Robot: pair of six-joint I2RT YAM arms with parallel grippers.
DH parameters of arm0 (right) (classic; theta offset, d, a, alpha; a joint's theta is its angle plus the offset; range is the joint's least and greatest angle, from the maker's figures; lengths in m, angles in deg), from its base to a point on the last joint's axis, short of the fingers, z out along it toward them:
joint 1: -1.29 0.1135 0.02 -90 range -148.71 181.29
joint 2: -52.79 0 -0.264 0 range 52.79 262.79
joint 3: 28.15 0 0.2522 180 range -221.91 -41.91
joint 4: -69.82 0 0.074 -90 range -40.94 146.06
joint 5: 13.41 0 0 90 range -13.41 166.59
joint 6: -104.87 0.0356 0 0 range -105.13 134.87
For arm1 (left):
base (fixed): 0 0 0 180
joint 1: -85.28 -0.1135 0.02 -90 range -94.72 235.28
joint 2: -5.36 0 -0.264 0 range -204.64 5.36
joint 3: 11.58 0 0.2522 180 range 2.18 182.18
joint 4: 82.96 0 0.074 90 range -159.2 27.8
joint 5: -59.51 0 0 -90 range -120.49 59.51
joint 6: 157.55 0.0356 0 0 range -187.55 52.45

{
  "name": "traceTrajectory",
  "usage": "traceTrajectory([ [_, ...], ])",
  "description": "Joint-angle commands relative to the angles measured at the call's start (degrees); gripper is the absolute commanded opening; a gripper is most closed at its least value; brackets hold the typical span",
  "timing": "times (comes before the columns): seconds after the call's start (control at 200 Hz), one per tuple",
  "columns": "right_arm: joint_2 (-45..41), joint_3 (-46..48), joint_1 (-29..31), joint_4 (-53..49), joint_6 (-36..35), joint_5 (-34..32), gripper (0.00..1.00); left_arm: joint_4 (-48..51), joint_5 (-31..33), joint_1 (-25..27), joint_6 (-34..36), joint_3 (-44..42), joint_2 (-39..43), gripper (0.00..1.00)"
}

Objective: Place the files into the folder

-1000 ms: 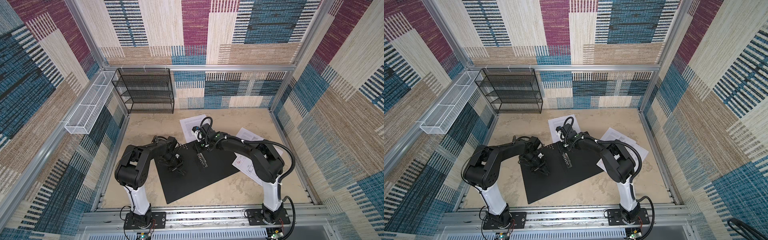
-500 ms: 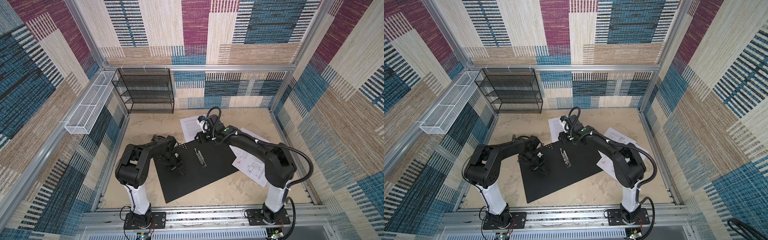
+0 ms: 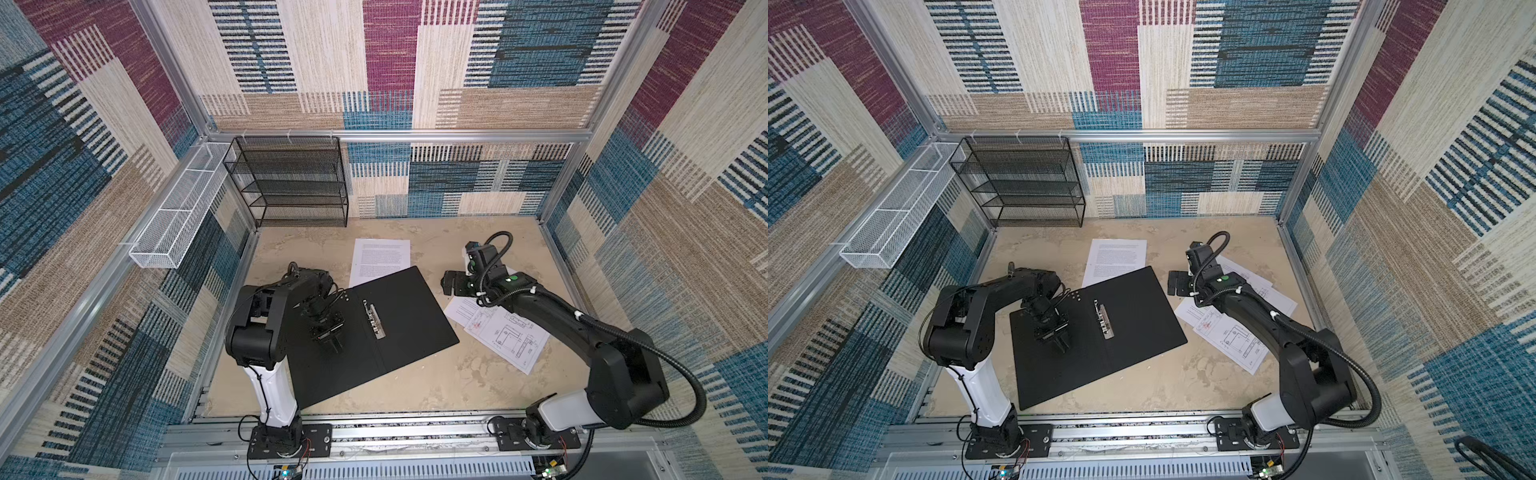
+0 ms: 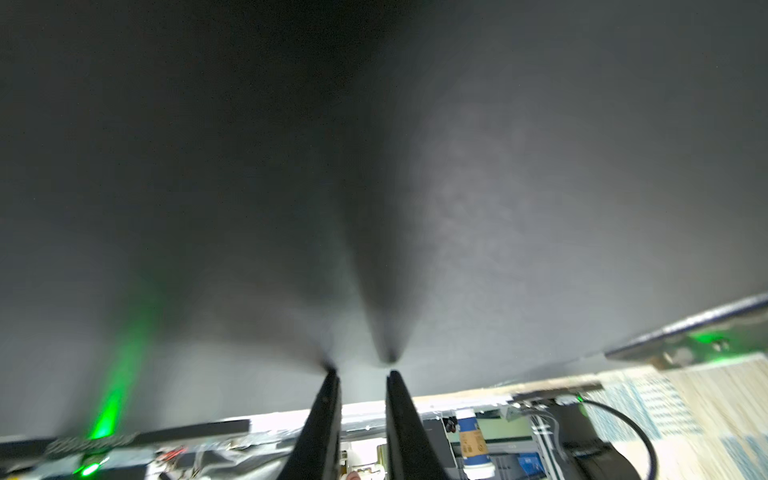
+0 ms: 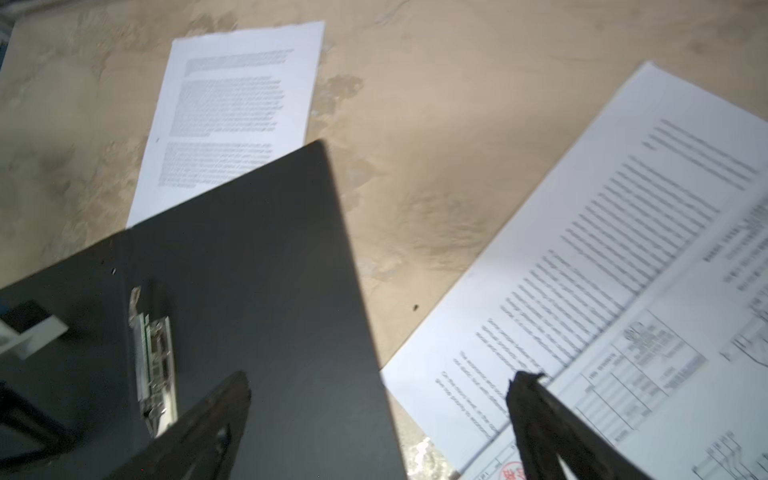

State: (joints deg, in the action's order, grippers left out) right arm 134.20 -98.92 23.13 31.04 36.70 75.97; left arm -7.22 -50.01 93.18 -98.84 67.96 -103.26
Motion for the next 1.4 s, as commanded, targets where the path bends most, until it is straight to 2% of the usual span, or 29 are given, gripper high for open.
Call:
traceTrajectory([
  [0.0, -2.86, 2.51, -2.47, 1.87, 2.96, 0.18, 1.0, -1.99, 9.26, -1.48, 3.87, 1.7, 0.46, 0.18],
  [0.09, -4.59, 3.72, -4.69, 1.72, 3.24, 1.18, 1.0, -1.84, 6.0, -0.7, 5.34, 5.55, 3.76, 0.21],
  [0.2, -6.95, 4.68, -7.56, 1.6, 4.58, 0.21, 1.0, -0.56, 5.01, 3.24, 5.8, 12.83, 9.08, 0.44],
  [0.321, -8.61, 7.21, -13.16, 2.37, 6.1, -0.14, 1.0, 0.26, 4.1, 8.81, 5.38, 19.46, 12.51, 0.64],
  [0.396, -7.42, 9.11, -15.98, 2.95, 7.19, 1.49, 1.0, -0.72, 1.69, 12.46, 4.65, 21.38, 12.35, 0.71],
  [0.471, -7.75, 11.5, -16.73, 3.81, 9.17, 0.18, 1.0, -2.83, 0.03, 17.33, 4.26, 23.04, 11.18, 0.78],
  [0.661, -8.27, 15.7, -19.99, 5.16, 13.41, -2.26, 1.0, -6.2, -2.71, 28.48, 3.82, 29.71, 3.91, 0.83],
  [0.836, -5.79, 18.19, -22.82, 8.46, 14.56, -1.78, 1.0, -6.77, -4.86, 34.7, 3.47, 35.79, -3.7, 0.84],
  [1.077, -2.27, 19.83, -22.83, 14.23, 12.3, 4.66, 1.0, -8.16, -7.19, 37.14, 2.88, 39.3, -8.11, 0.92],
  [1.227, 1.04, 20.87, -22.56, 16.22, 10.16, 11.64, 1.0, -8.15, -8.23, 37.23, 2.58, 40.81, -10.09, 0.93],
  [1.397, 3.83, 22.07, -19.8, 18.1, 8.79, 15.6, 1.0, -8.25, -8.28, 37.19, 2.31, 41.28, -10.99, 0.93],
])
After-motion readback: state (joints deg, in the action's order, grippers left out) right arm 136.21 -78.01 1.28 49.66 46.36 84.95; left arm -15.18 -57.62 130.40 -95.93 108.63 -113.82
